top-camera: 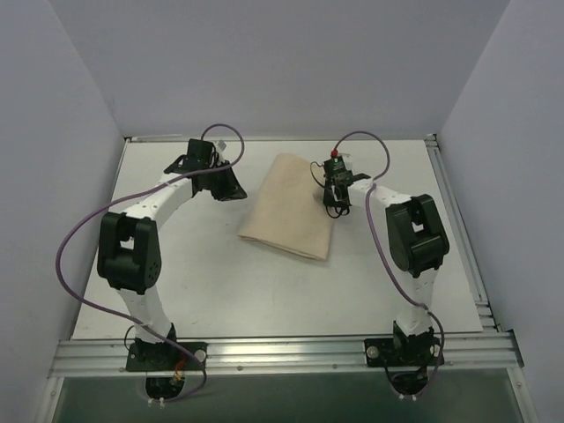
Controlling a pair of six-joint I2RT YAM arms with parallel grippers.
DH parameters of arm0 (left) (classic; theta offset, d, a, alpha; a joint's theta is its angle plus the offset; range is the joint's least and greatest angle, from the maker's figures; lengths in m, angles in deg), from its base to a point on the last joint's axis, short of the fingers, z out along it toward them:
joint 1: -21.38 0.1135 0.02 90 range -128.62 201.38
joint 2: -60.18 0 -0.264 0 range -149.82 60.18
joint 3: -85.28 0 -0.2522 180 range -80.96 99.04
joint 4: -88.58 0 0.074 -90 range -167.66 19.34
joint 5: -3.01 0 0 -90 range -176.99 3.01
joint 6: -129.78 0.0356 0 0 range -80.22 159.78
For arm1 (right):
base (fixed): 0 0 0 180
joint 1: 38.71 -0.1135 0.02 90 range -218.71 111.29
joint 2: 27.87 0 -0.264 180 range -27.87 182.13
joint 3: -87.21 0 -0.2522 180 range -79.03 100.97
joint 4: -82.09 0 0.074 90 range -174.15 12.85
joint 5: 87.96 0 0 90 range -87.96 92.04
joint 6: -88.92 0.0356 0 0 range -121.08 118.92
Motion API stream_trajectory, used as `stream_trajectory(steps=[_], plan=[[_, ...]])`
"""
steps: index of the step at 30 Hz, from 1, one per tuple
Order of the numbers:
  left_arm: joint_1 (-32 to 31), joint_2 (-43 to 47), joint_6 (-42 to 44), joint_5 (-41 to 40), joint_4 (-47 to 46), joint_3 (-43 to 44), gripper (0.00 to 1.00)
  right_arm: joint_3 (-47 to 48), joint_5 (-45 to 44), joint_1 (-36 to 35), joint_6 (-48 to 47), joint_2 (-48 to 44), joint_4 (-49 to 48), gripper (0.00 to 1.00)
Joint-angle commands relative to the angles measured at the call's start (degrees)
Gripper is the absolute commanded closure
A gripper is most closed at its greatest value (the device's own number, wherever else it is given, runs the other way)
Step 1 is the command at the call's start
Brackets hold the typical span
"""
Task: Open and lay out the surgical kit
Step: Move the surgical kit at the center of the board.
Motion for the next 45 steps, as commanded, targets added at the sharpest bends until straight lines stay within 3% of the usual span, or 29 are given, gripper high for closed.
stream_trajectory(steps=[1,6,11,16,30,35,36,37,39,40,43,45], plan=[[-0.5,-6.4,3.1,-6.2,-0.8,9.1,0.78,3.1,6.0,-2.2,-0.2,3.2,2.0,1.0],[-0.8,-20.3,6.3,-13.1,7.7,24.3,0.86,8.5,7.4,-3.7,-0.9,6.7,4.6,1.0],[-1.2,-24.7,6.6,-17.8,11.3,28.5,0.91,13.7,8.6,-4.1,-1.3,9.5,8.3,1.0],[-2.6,-28.2,8.7,-17.5,16.4,32.5,0.95,16.7,11.5,-5.1,-1.0,10.6,10.3,1.0],[-5.6,-17.0,7.3,-14.7,16.1,15.5,0.97,12.2,16.2,-7.1,-4.5,8.1,12.7,1.0],[-5.5,-17.1,8.4,-15.9,18.0,17.5,0.93,11.9,14.6,-5.7,-5.3,6.3,14.7,1.0],[-5.1,-17.6,8.5,-17.7,19.4,18.9,0.87,11.9,14.2,-4.9,-4.8,5.5,15.3,0.92],[-4.9,-18.4,8.4,-18.6,22.4,21.9,0.82,11.6,16.2,-2.3,-4.0,4.9,16.2,0.76],[-3.7,-18.1,8.6,-20.0,24.3,23.5,0.7,10.2,19.3,1.0,-3.4,1.8,16.9,0.58],[-3.3,-17.6,8.8,-21.1,25.2,24.0,0.65,7.9,21.1,2.7,-3.5,0.5,17.9,0.44],[-1.2,-15.3,9.1,-21.8,28.7,24.6,0.54,4.3,32.3,8.5,-6.1,-4.3,19.7,0.29],[-0.5,-12.6,9.9,-21.3,29.0,23.0,0.53,-1.3,38.5,10.2,-7.8,-9.5,18.0,0.23]])
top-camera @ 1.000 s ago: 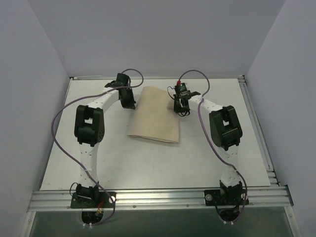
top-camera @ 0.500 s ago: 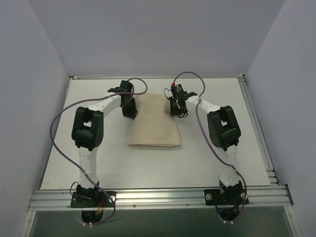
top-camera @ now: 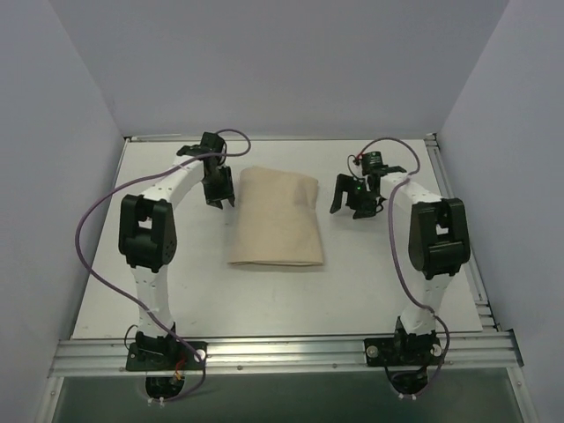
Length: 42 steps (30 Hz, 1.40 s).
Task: Open and lay out the surgical kit
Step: Move the surgical kit at the center of the board, then open the surgical kit at the center of the board.
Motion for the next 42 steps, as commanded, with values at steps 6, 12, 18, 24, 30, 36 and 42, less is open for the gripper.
stream_trajectory(steps=[6,12,18,24,30,36,42], plan=[[1.3,10.7,1.2,5.5,4.8,-3.0,0.52,-21.1,24.3,2.1,3.0,-16.7,-7.9,0.26],[0.0,17.2,0.2,10.5,2.7,-7.4,0.53,-28.9,30.6,1.2,7.5,-18.4,-20.1,0.34],[-2.9,22.7,2.5,11.4,1.9,-9.2,0.53,-31.7,30.7,-0.5,9.4,-16.2,-25.5,0.45],[-5.4,26.9,4.8,14.1,-2.7,-12.9,0.48,-30.3,30.7,-4.4,12.7,-16.8,-27.4,0.82],[-13.1,30.4,6.8,12.8,-9.4,-15.8,0.37,-22.6,26.2,-4.6,16.1,-23.4,-19.9,1.0],[-21.1,28.9,3.9,9.4,-16.2,-17.8,0.31,-16.5,25.5,-4.7,23.8,-23.4,-13.4,1.0],[-25.4,27.0,0.5,5.1,-18.9,-16.8,0.29,-15.6,22.6,-5.3,29.7,-24.6,-10.1,1.0]])
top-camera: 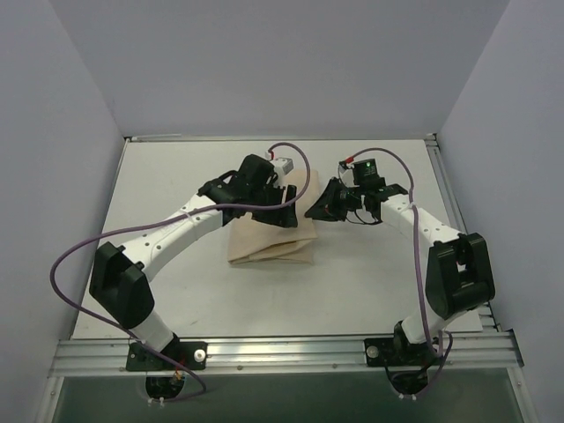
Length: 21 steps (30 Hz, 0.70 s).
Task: Open and lay out the surgical kit
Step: Open the surgical kit at the center of the board.
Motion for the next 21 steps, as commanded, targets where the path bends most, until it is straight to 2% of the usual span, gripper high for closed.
stream_trajectory(steps=[1,6,7,11,17,20,21], plan=[[-2.6,-0.3,-2.2,-5.1,-5.5,1.0,0.29,1.3,-1.8,-0.4,5.8,-2.7,3.6,1.0],[-4.8,-3.5,-1.9,-7.5,-4.5,3.7,0.26,0.6,-1.1,-0.6,11.7,-3.8,2.4,1.0],[-5.9,-5.0,-1.2,-8.2,-3.9,4.4,0.07,0.8,-1.2,-0.6,12.2,-3.9,2.8,1.0],[-9.3,-8.0,0.7,-15.9,-1.1,7.7,0.06,2.5,-2.2,-1.2,15.1,-3.7,5.1,1.0],[-10.4,-10.0,1.0,-19.9,-0.3,8.6,0.06,3.7,-2.7,-1.9,16.8,-3.7,7.1,1.0],[-10.6,-11.8,1.5,-22.4,2.0,10.4,0.01,3.6,-3.0,-2.0,17.8,-4.4,6.5,1.0],[-10.5,-12.0,1.7,-22.4,2.1,10.6,0.15,3.8,-3.2,-2.0,17.6,-4.5,7.1,1.0]])
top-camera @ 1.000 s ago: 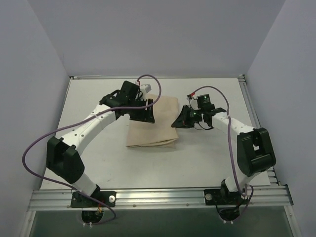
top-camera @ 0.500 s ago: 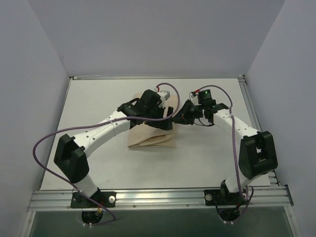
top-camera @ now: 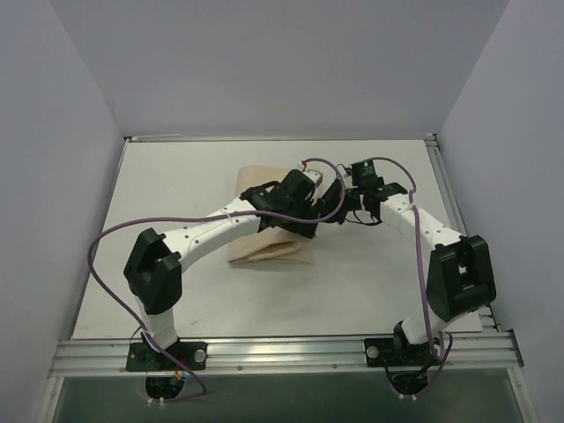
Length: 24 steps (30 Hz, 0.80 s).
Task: Open and lay out the surgical kit
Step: Open the surgical kit at the center of the board.
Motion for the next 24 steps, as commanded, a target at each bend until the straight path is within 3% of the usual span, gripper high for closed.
stream_trajectory(steps=[1,2,6,7,8,9,13,15,23,24], plan=[[0.0,-1.3,1.7,-4.5,2.2,3.7,0.22,3.0,0.3,-0.4,1.6,-3.7,1.6,1.0],[0.0,-1.3,1.7,-4.5,2.2,4.2,0.29,3.1,0.4,-0.4,1.3,-3.6,1.5,1.0],[0.5,-0.2,3.0,-3.9,2.8,4.8,0.84,4.6,0.4,-0.1,-0.8,-3.2,1.7,1.0],[1.4,0.7,3.3,-3.4,2.9,4.7,0.98,5.1,0.1,0.0,-1.7,-3.0,1.8,0.94],[1.8,1.3,3.5,-3.1,3.0,4.4,0.98,6.5,-0.2,0.5,-3.9,-2.7,2.5,0.85],[2.4,2.1,3.5,-3.3,3.6,3.9,0.98,7.5,-1.4,0.8,-5.4,-2.5,3.5,0.67],[8.3,8.9,2.0,-3.6,4.9,0.8,0.98,17.3,-8.6,2.1,-15.7,0.3,13.5,0.37],[14.2,11.3,0.5,-2.8,6.3,-0.7,0.98,22.2,-11.2,2.2,-20.3,2.0,17.5,0.3],[34.0,27.9,-8.0,-3.1,6.6,-15.6,0.98,29.1,-14.6,-2.8,-28.6,8.6,18.8,0.29],[38.2,29.5,-9.1,-3.4,7.5,-17.2,0.81,30.0,-15.8,-4.0,-29.3,9.6,19.0,0.3]])
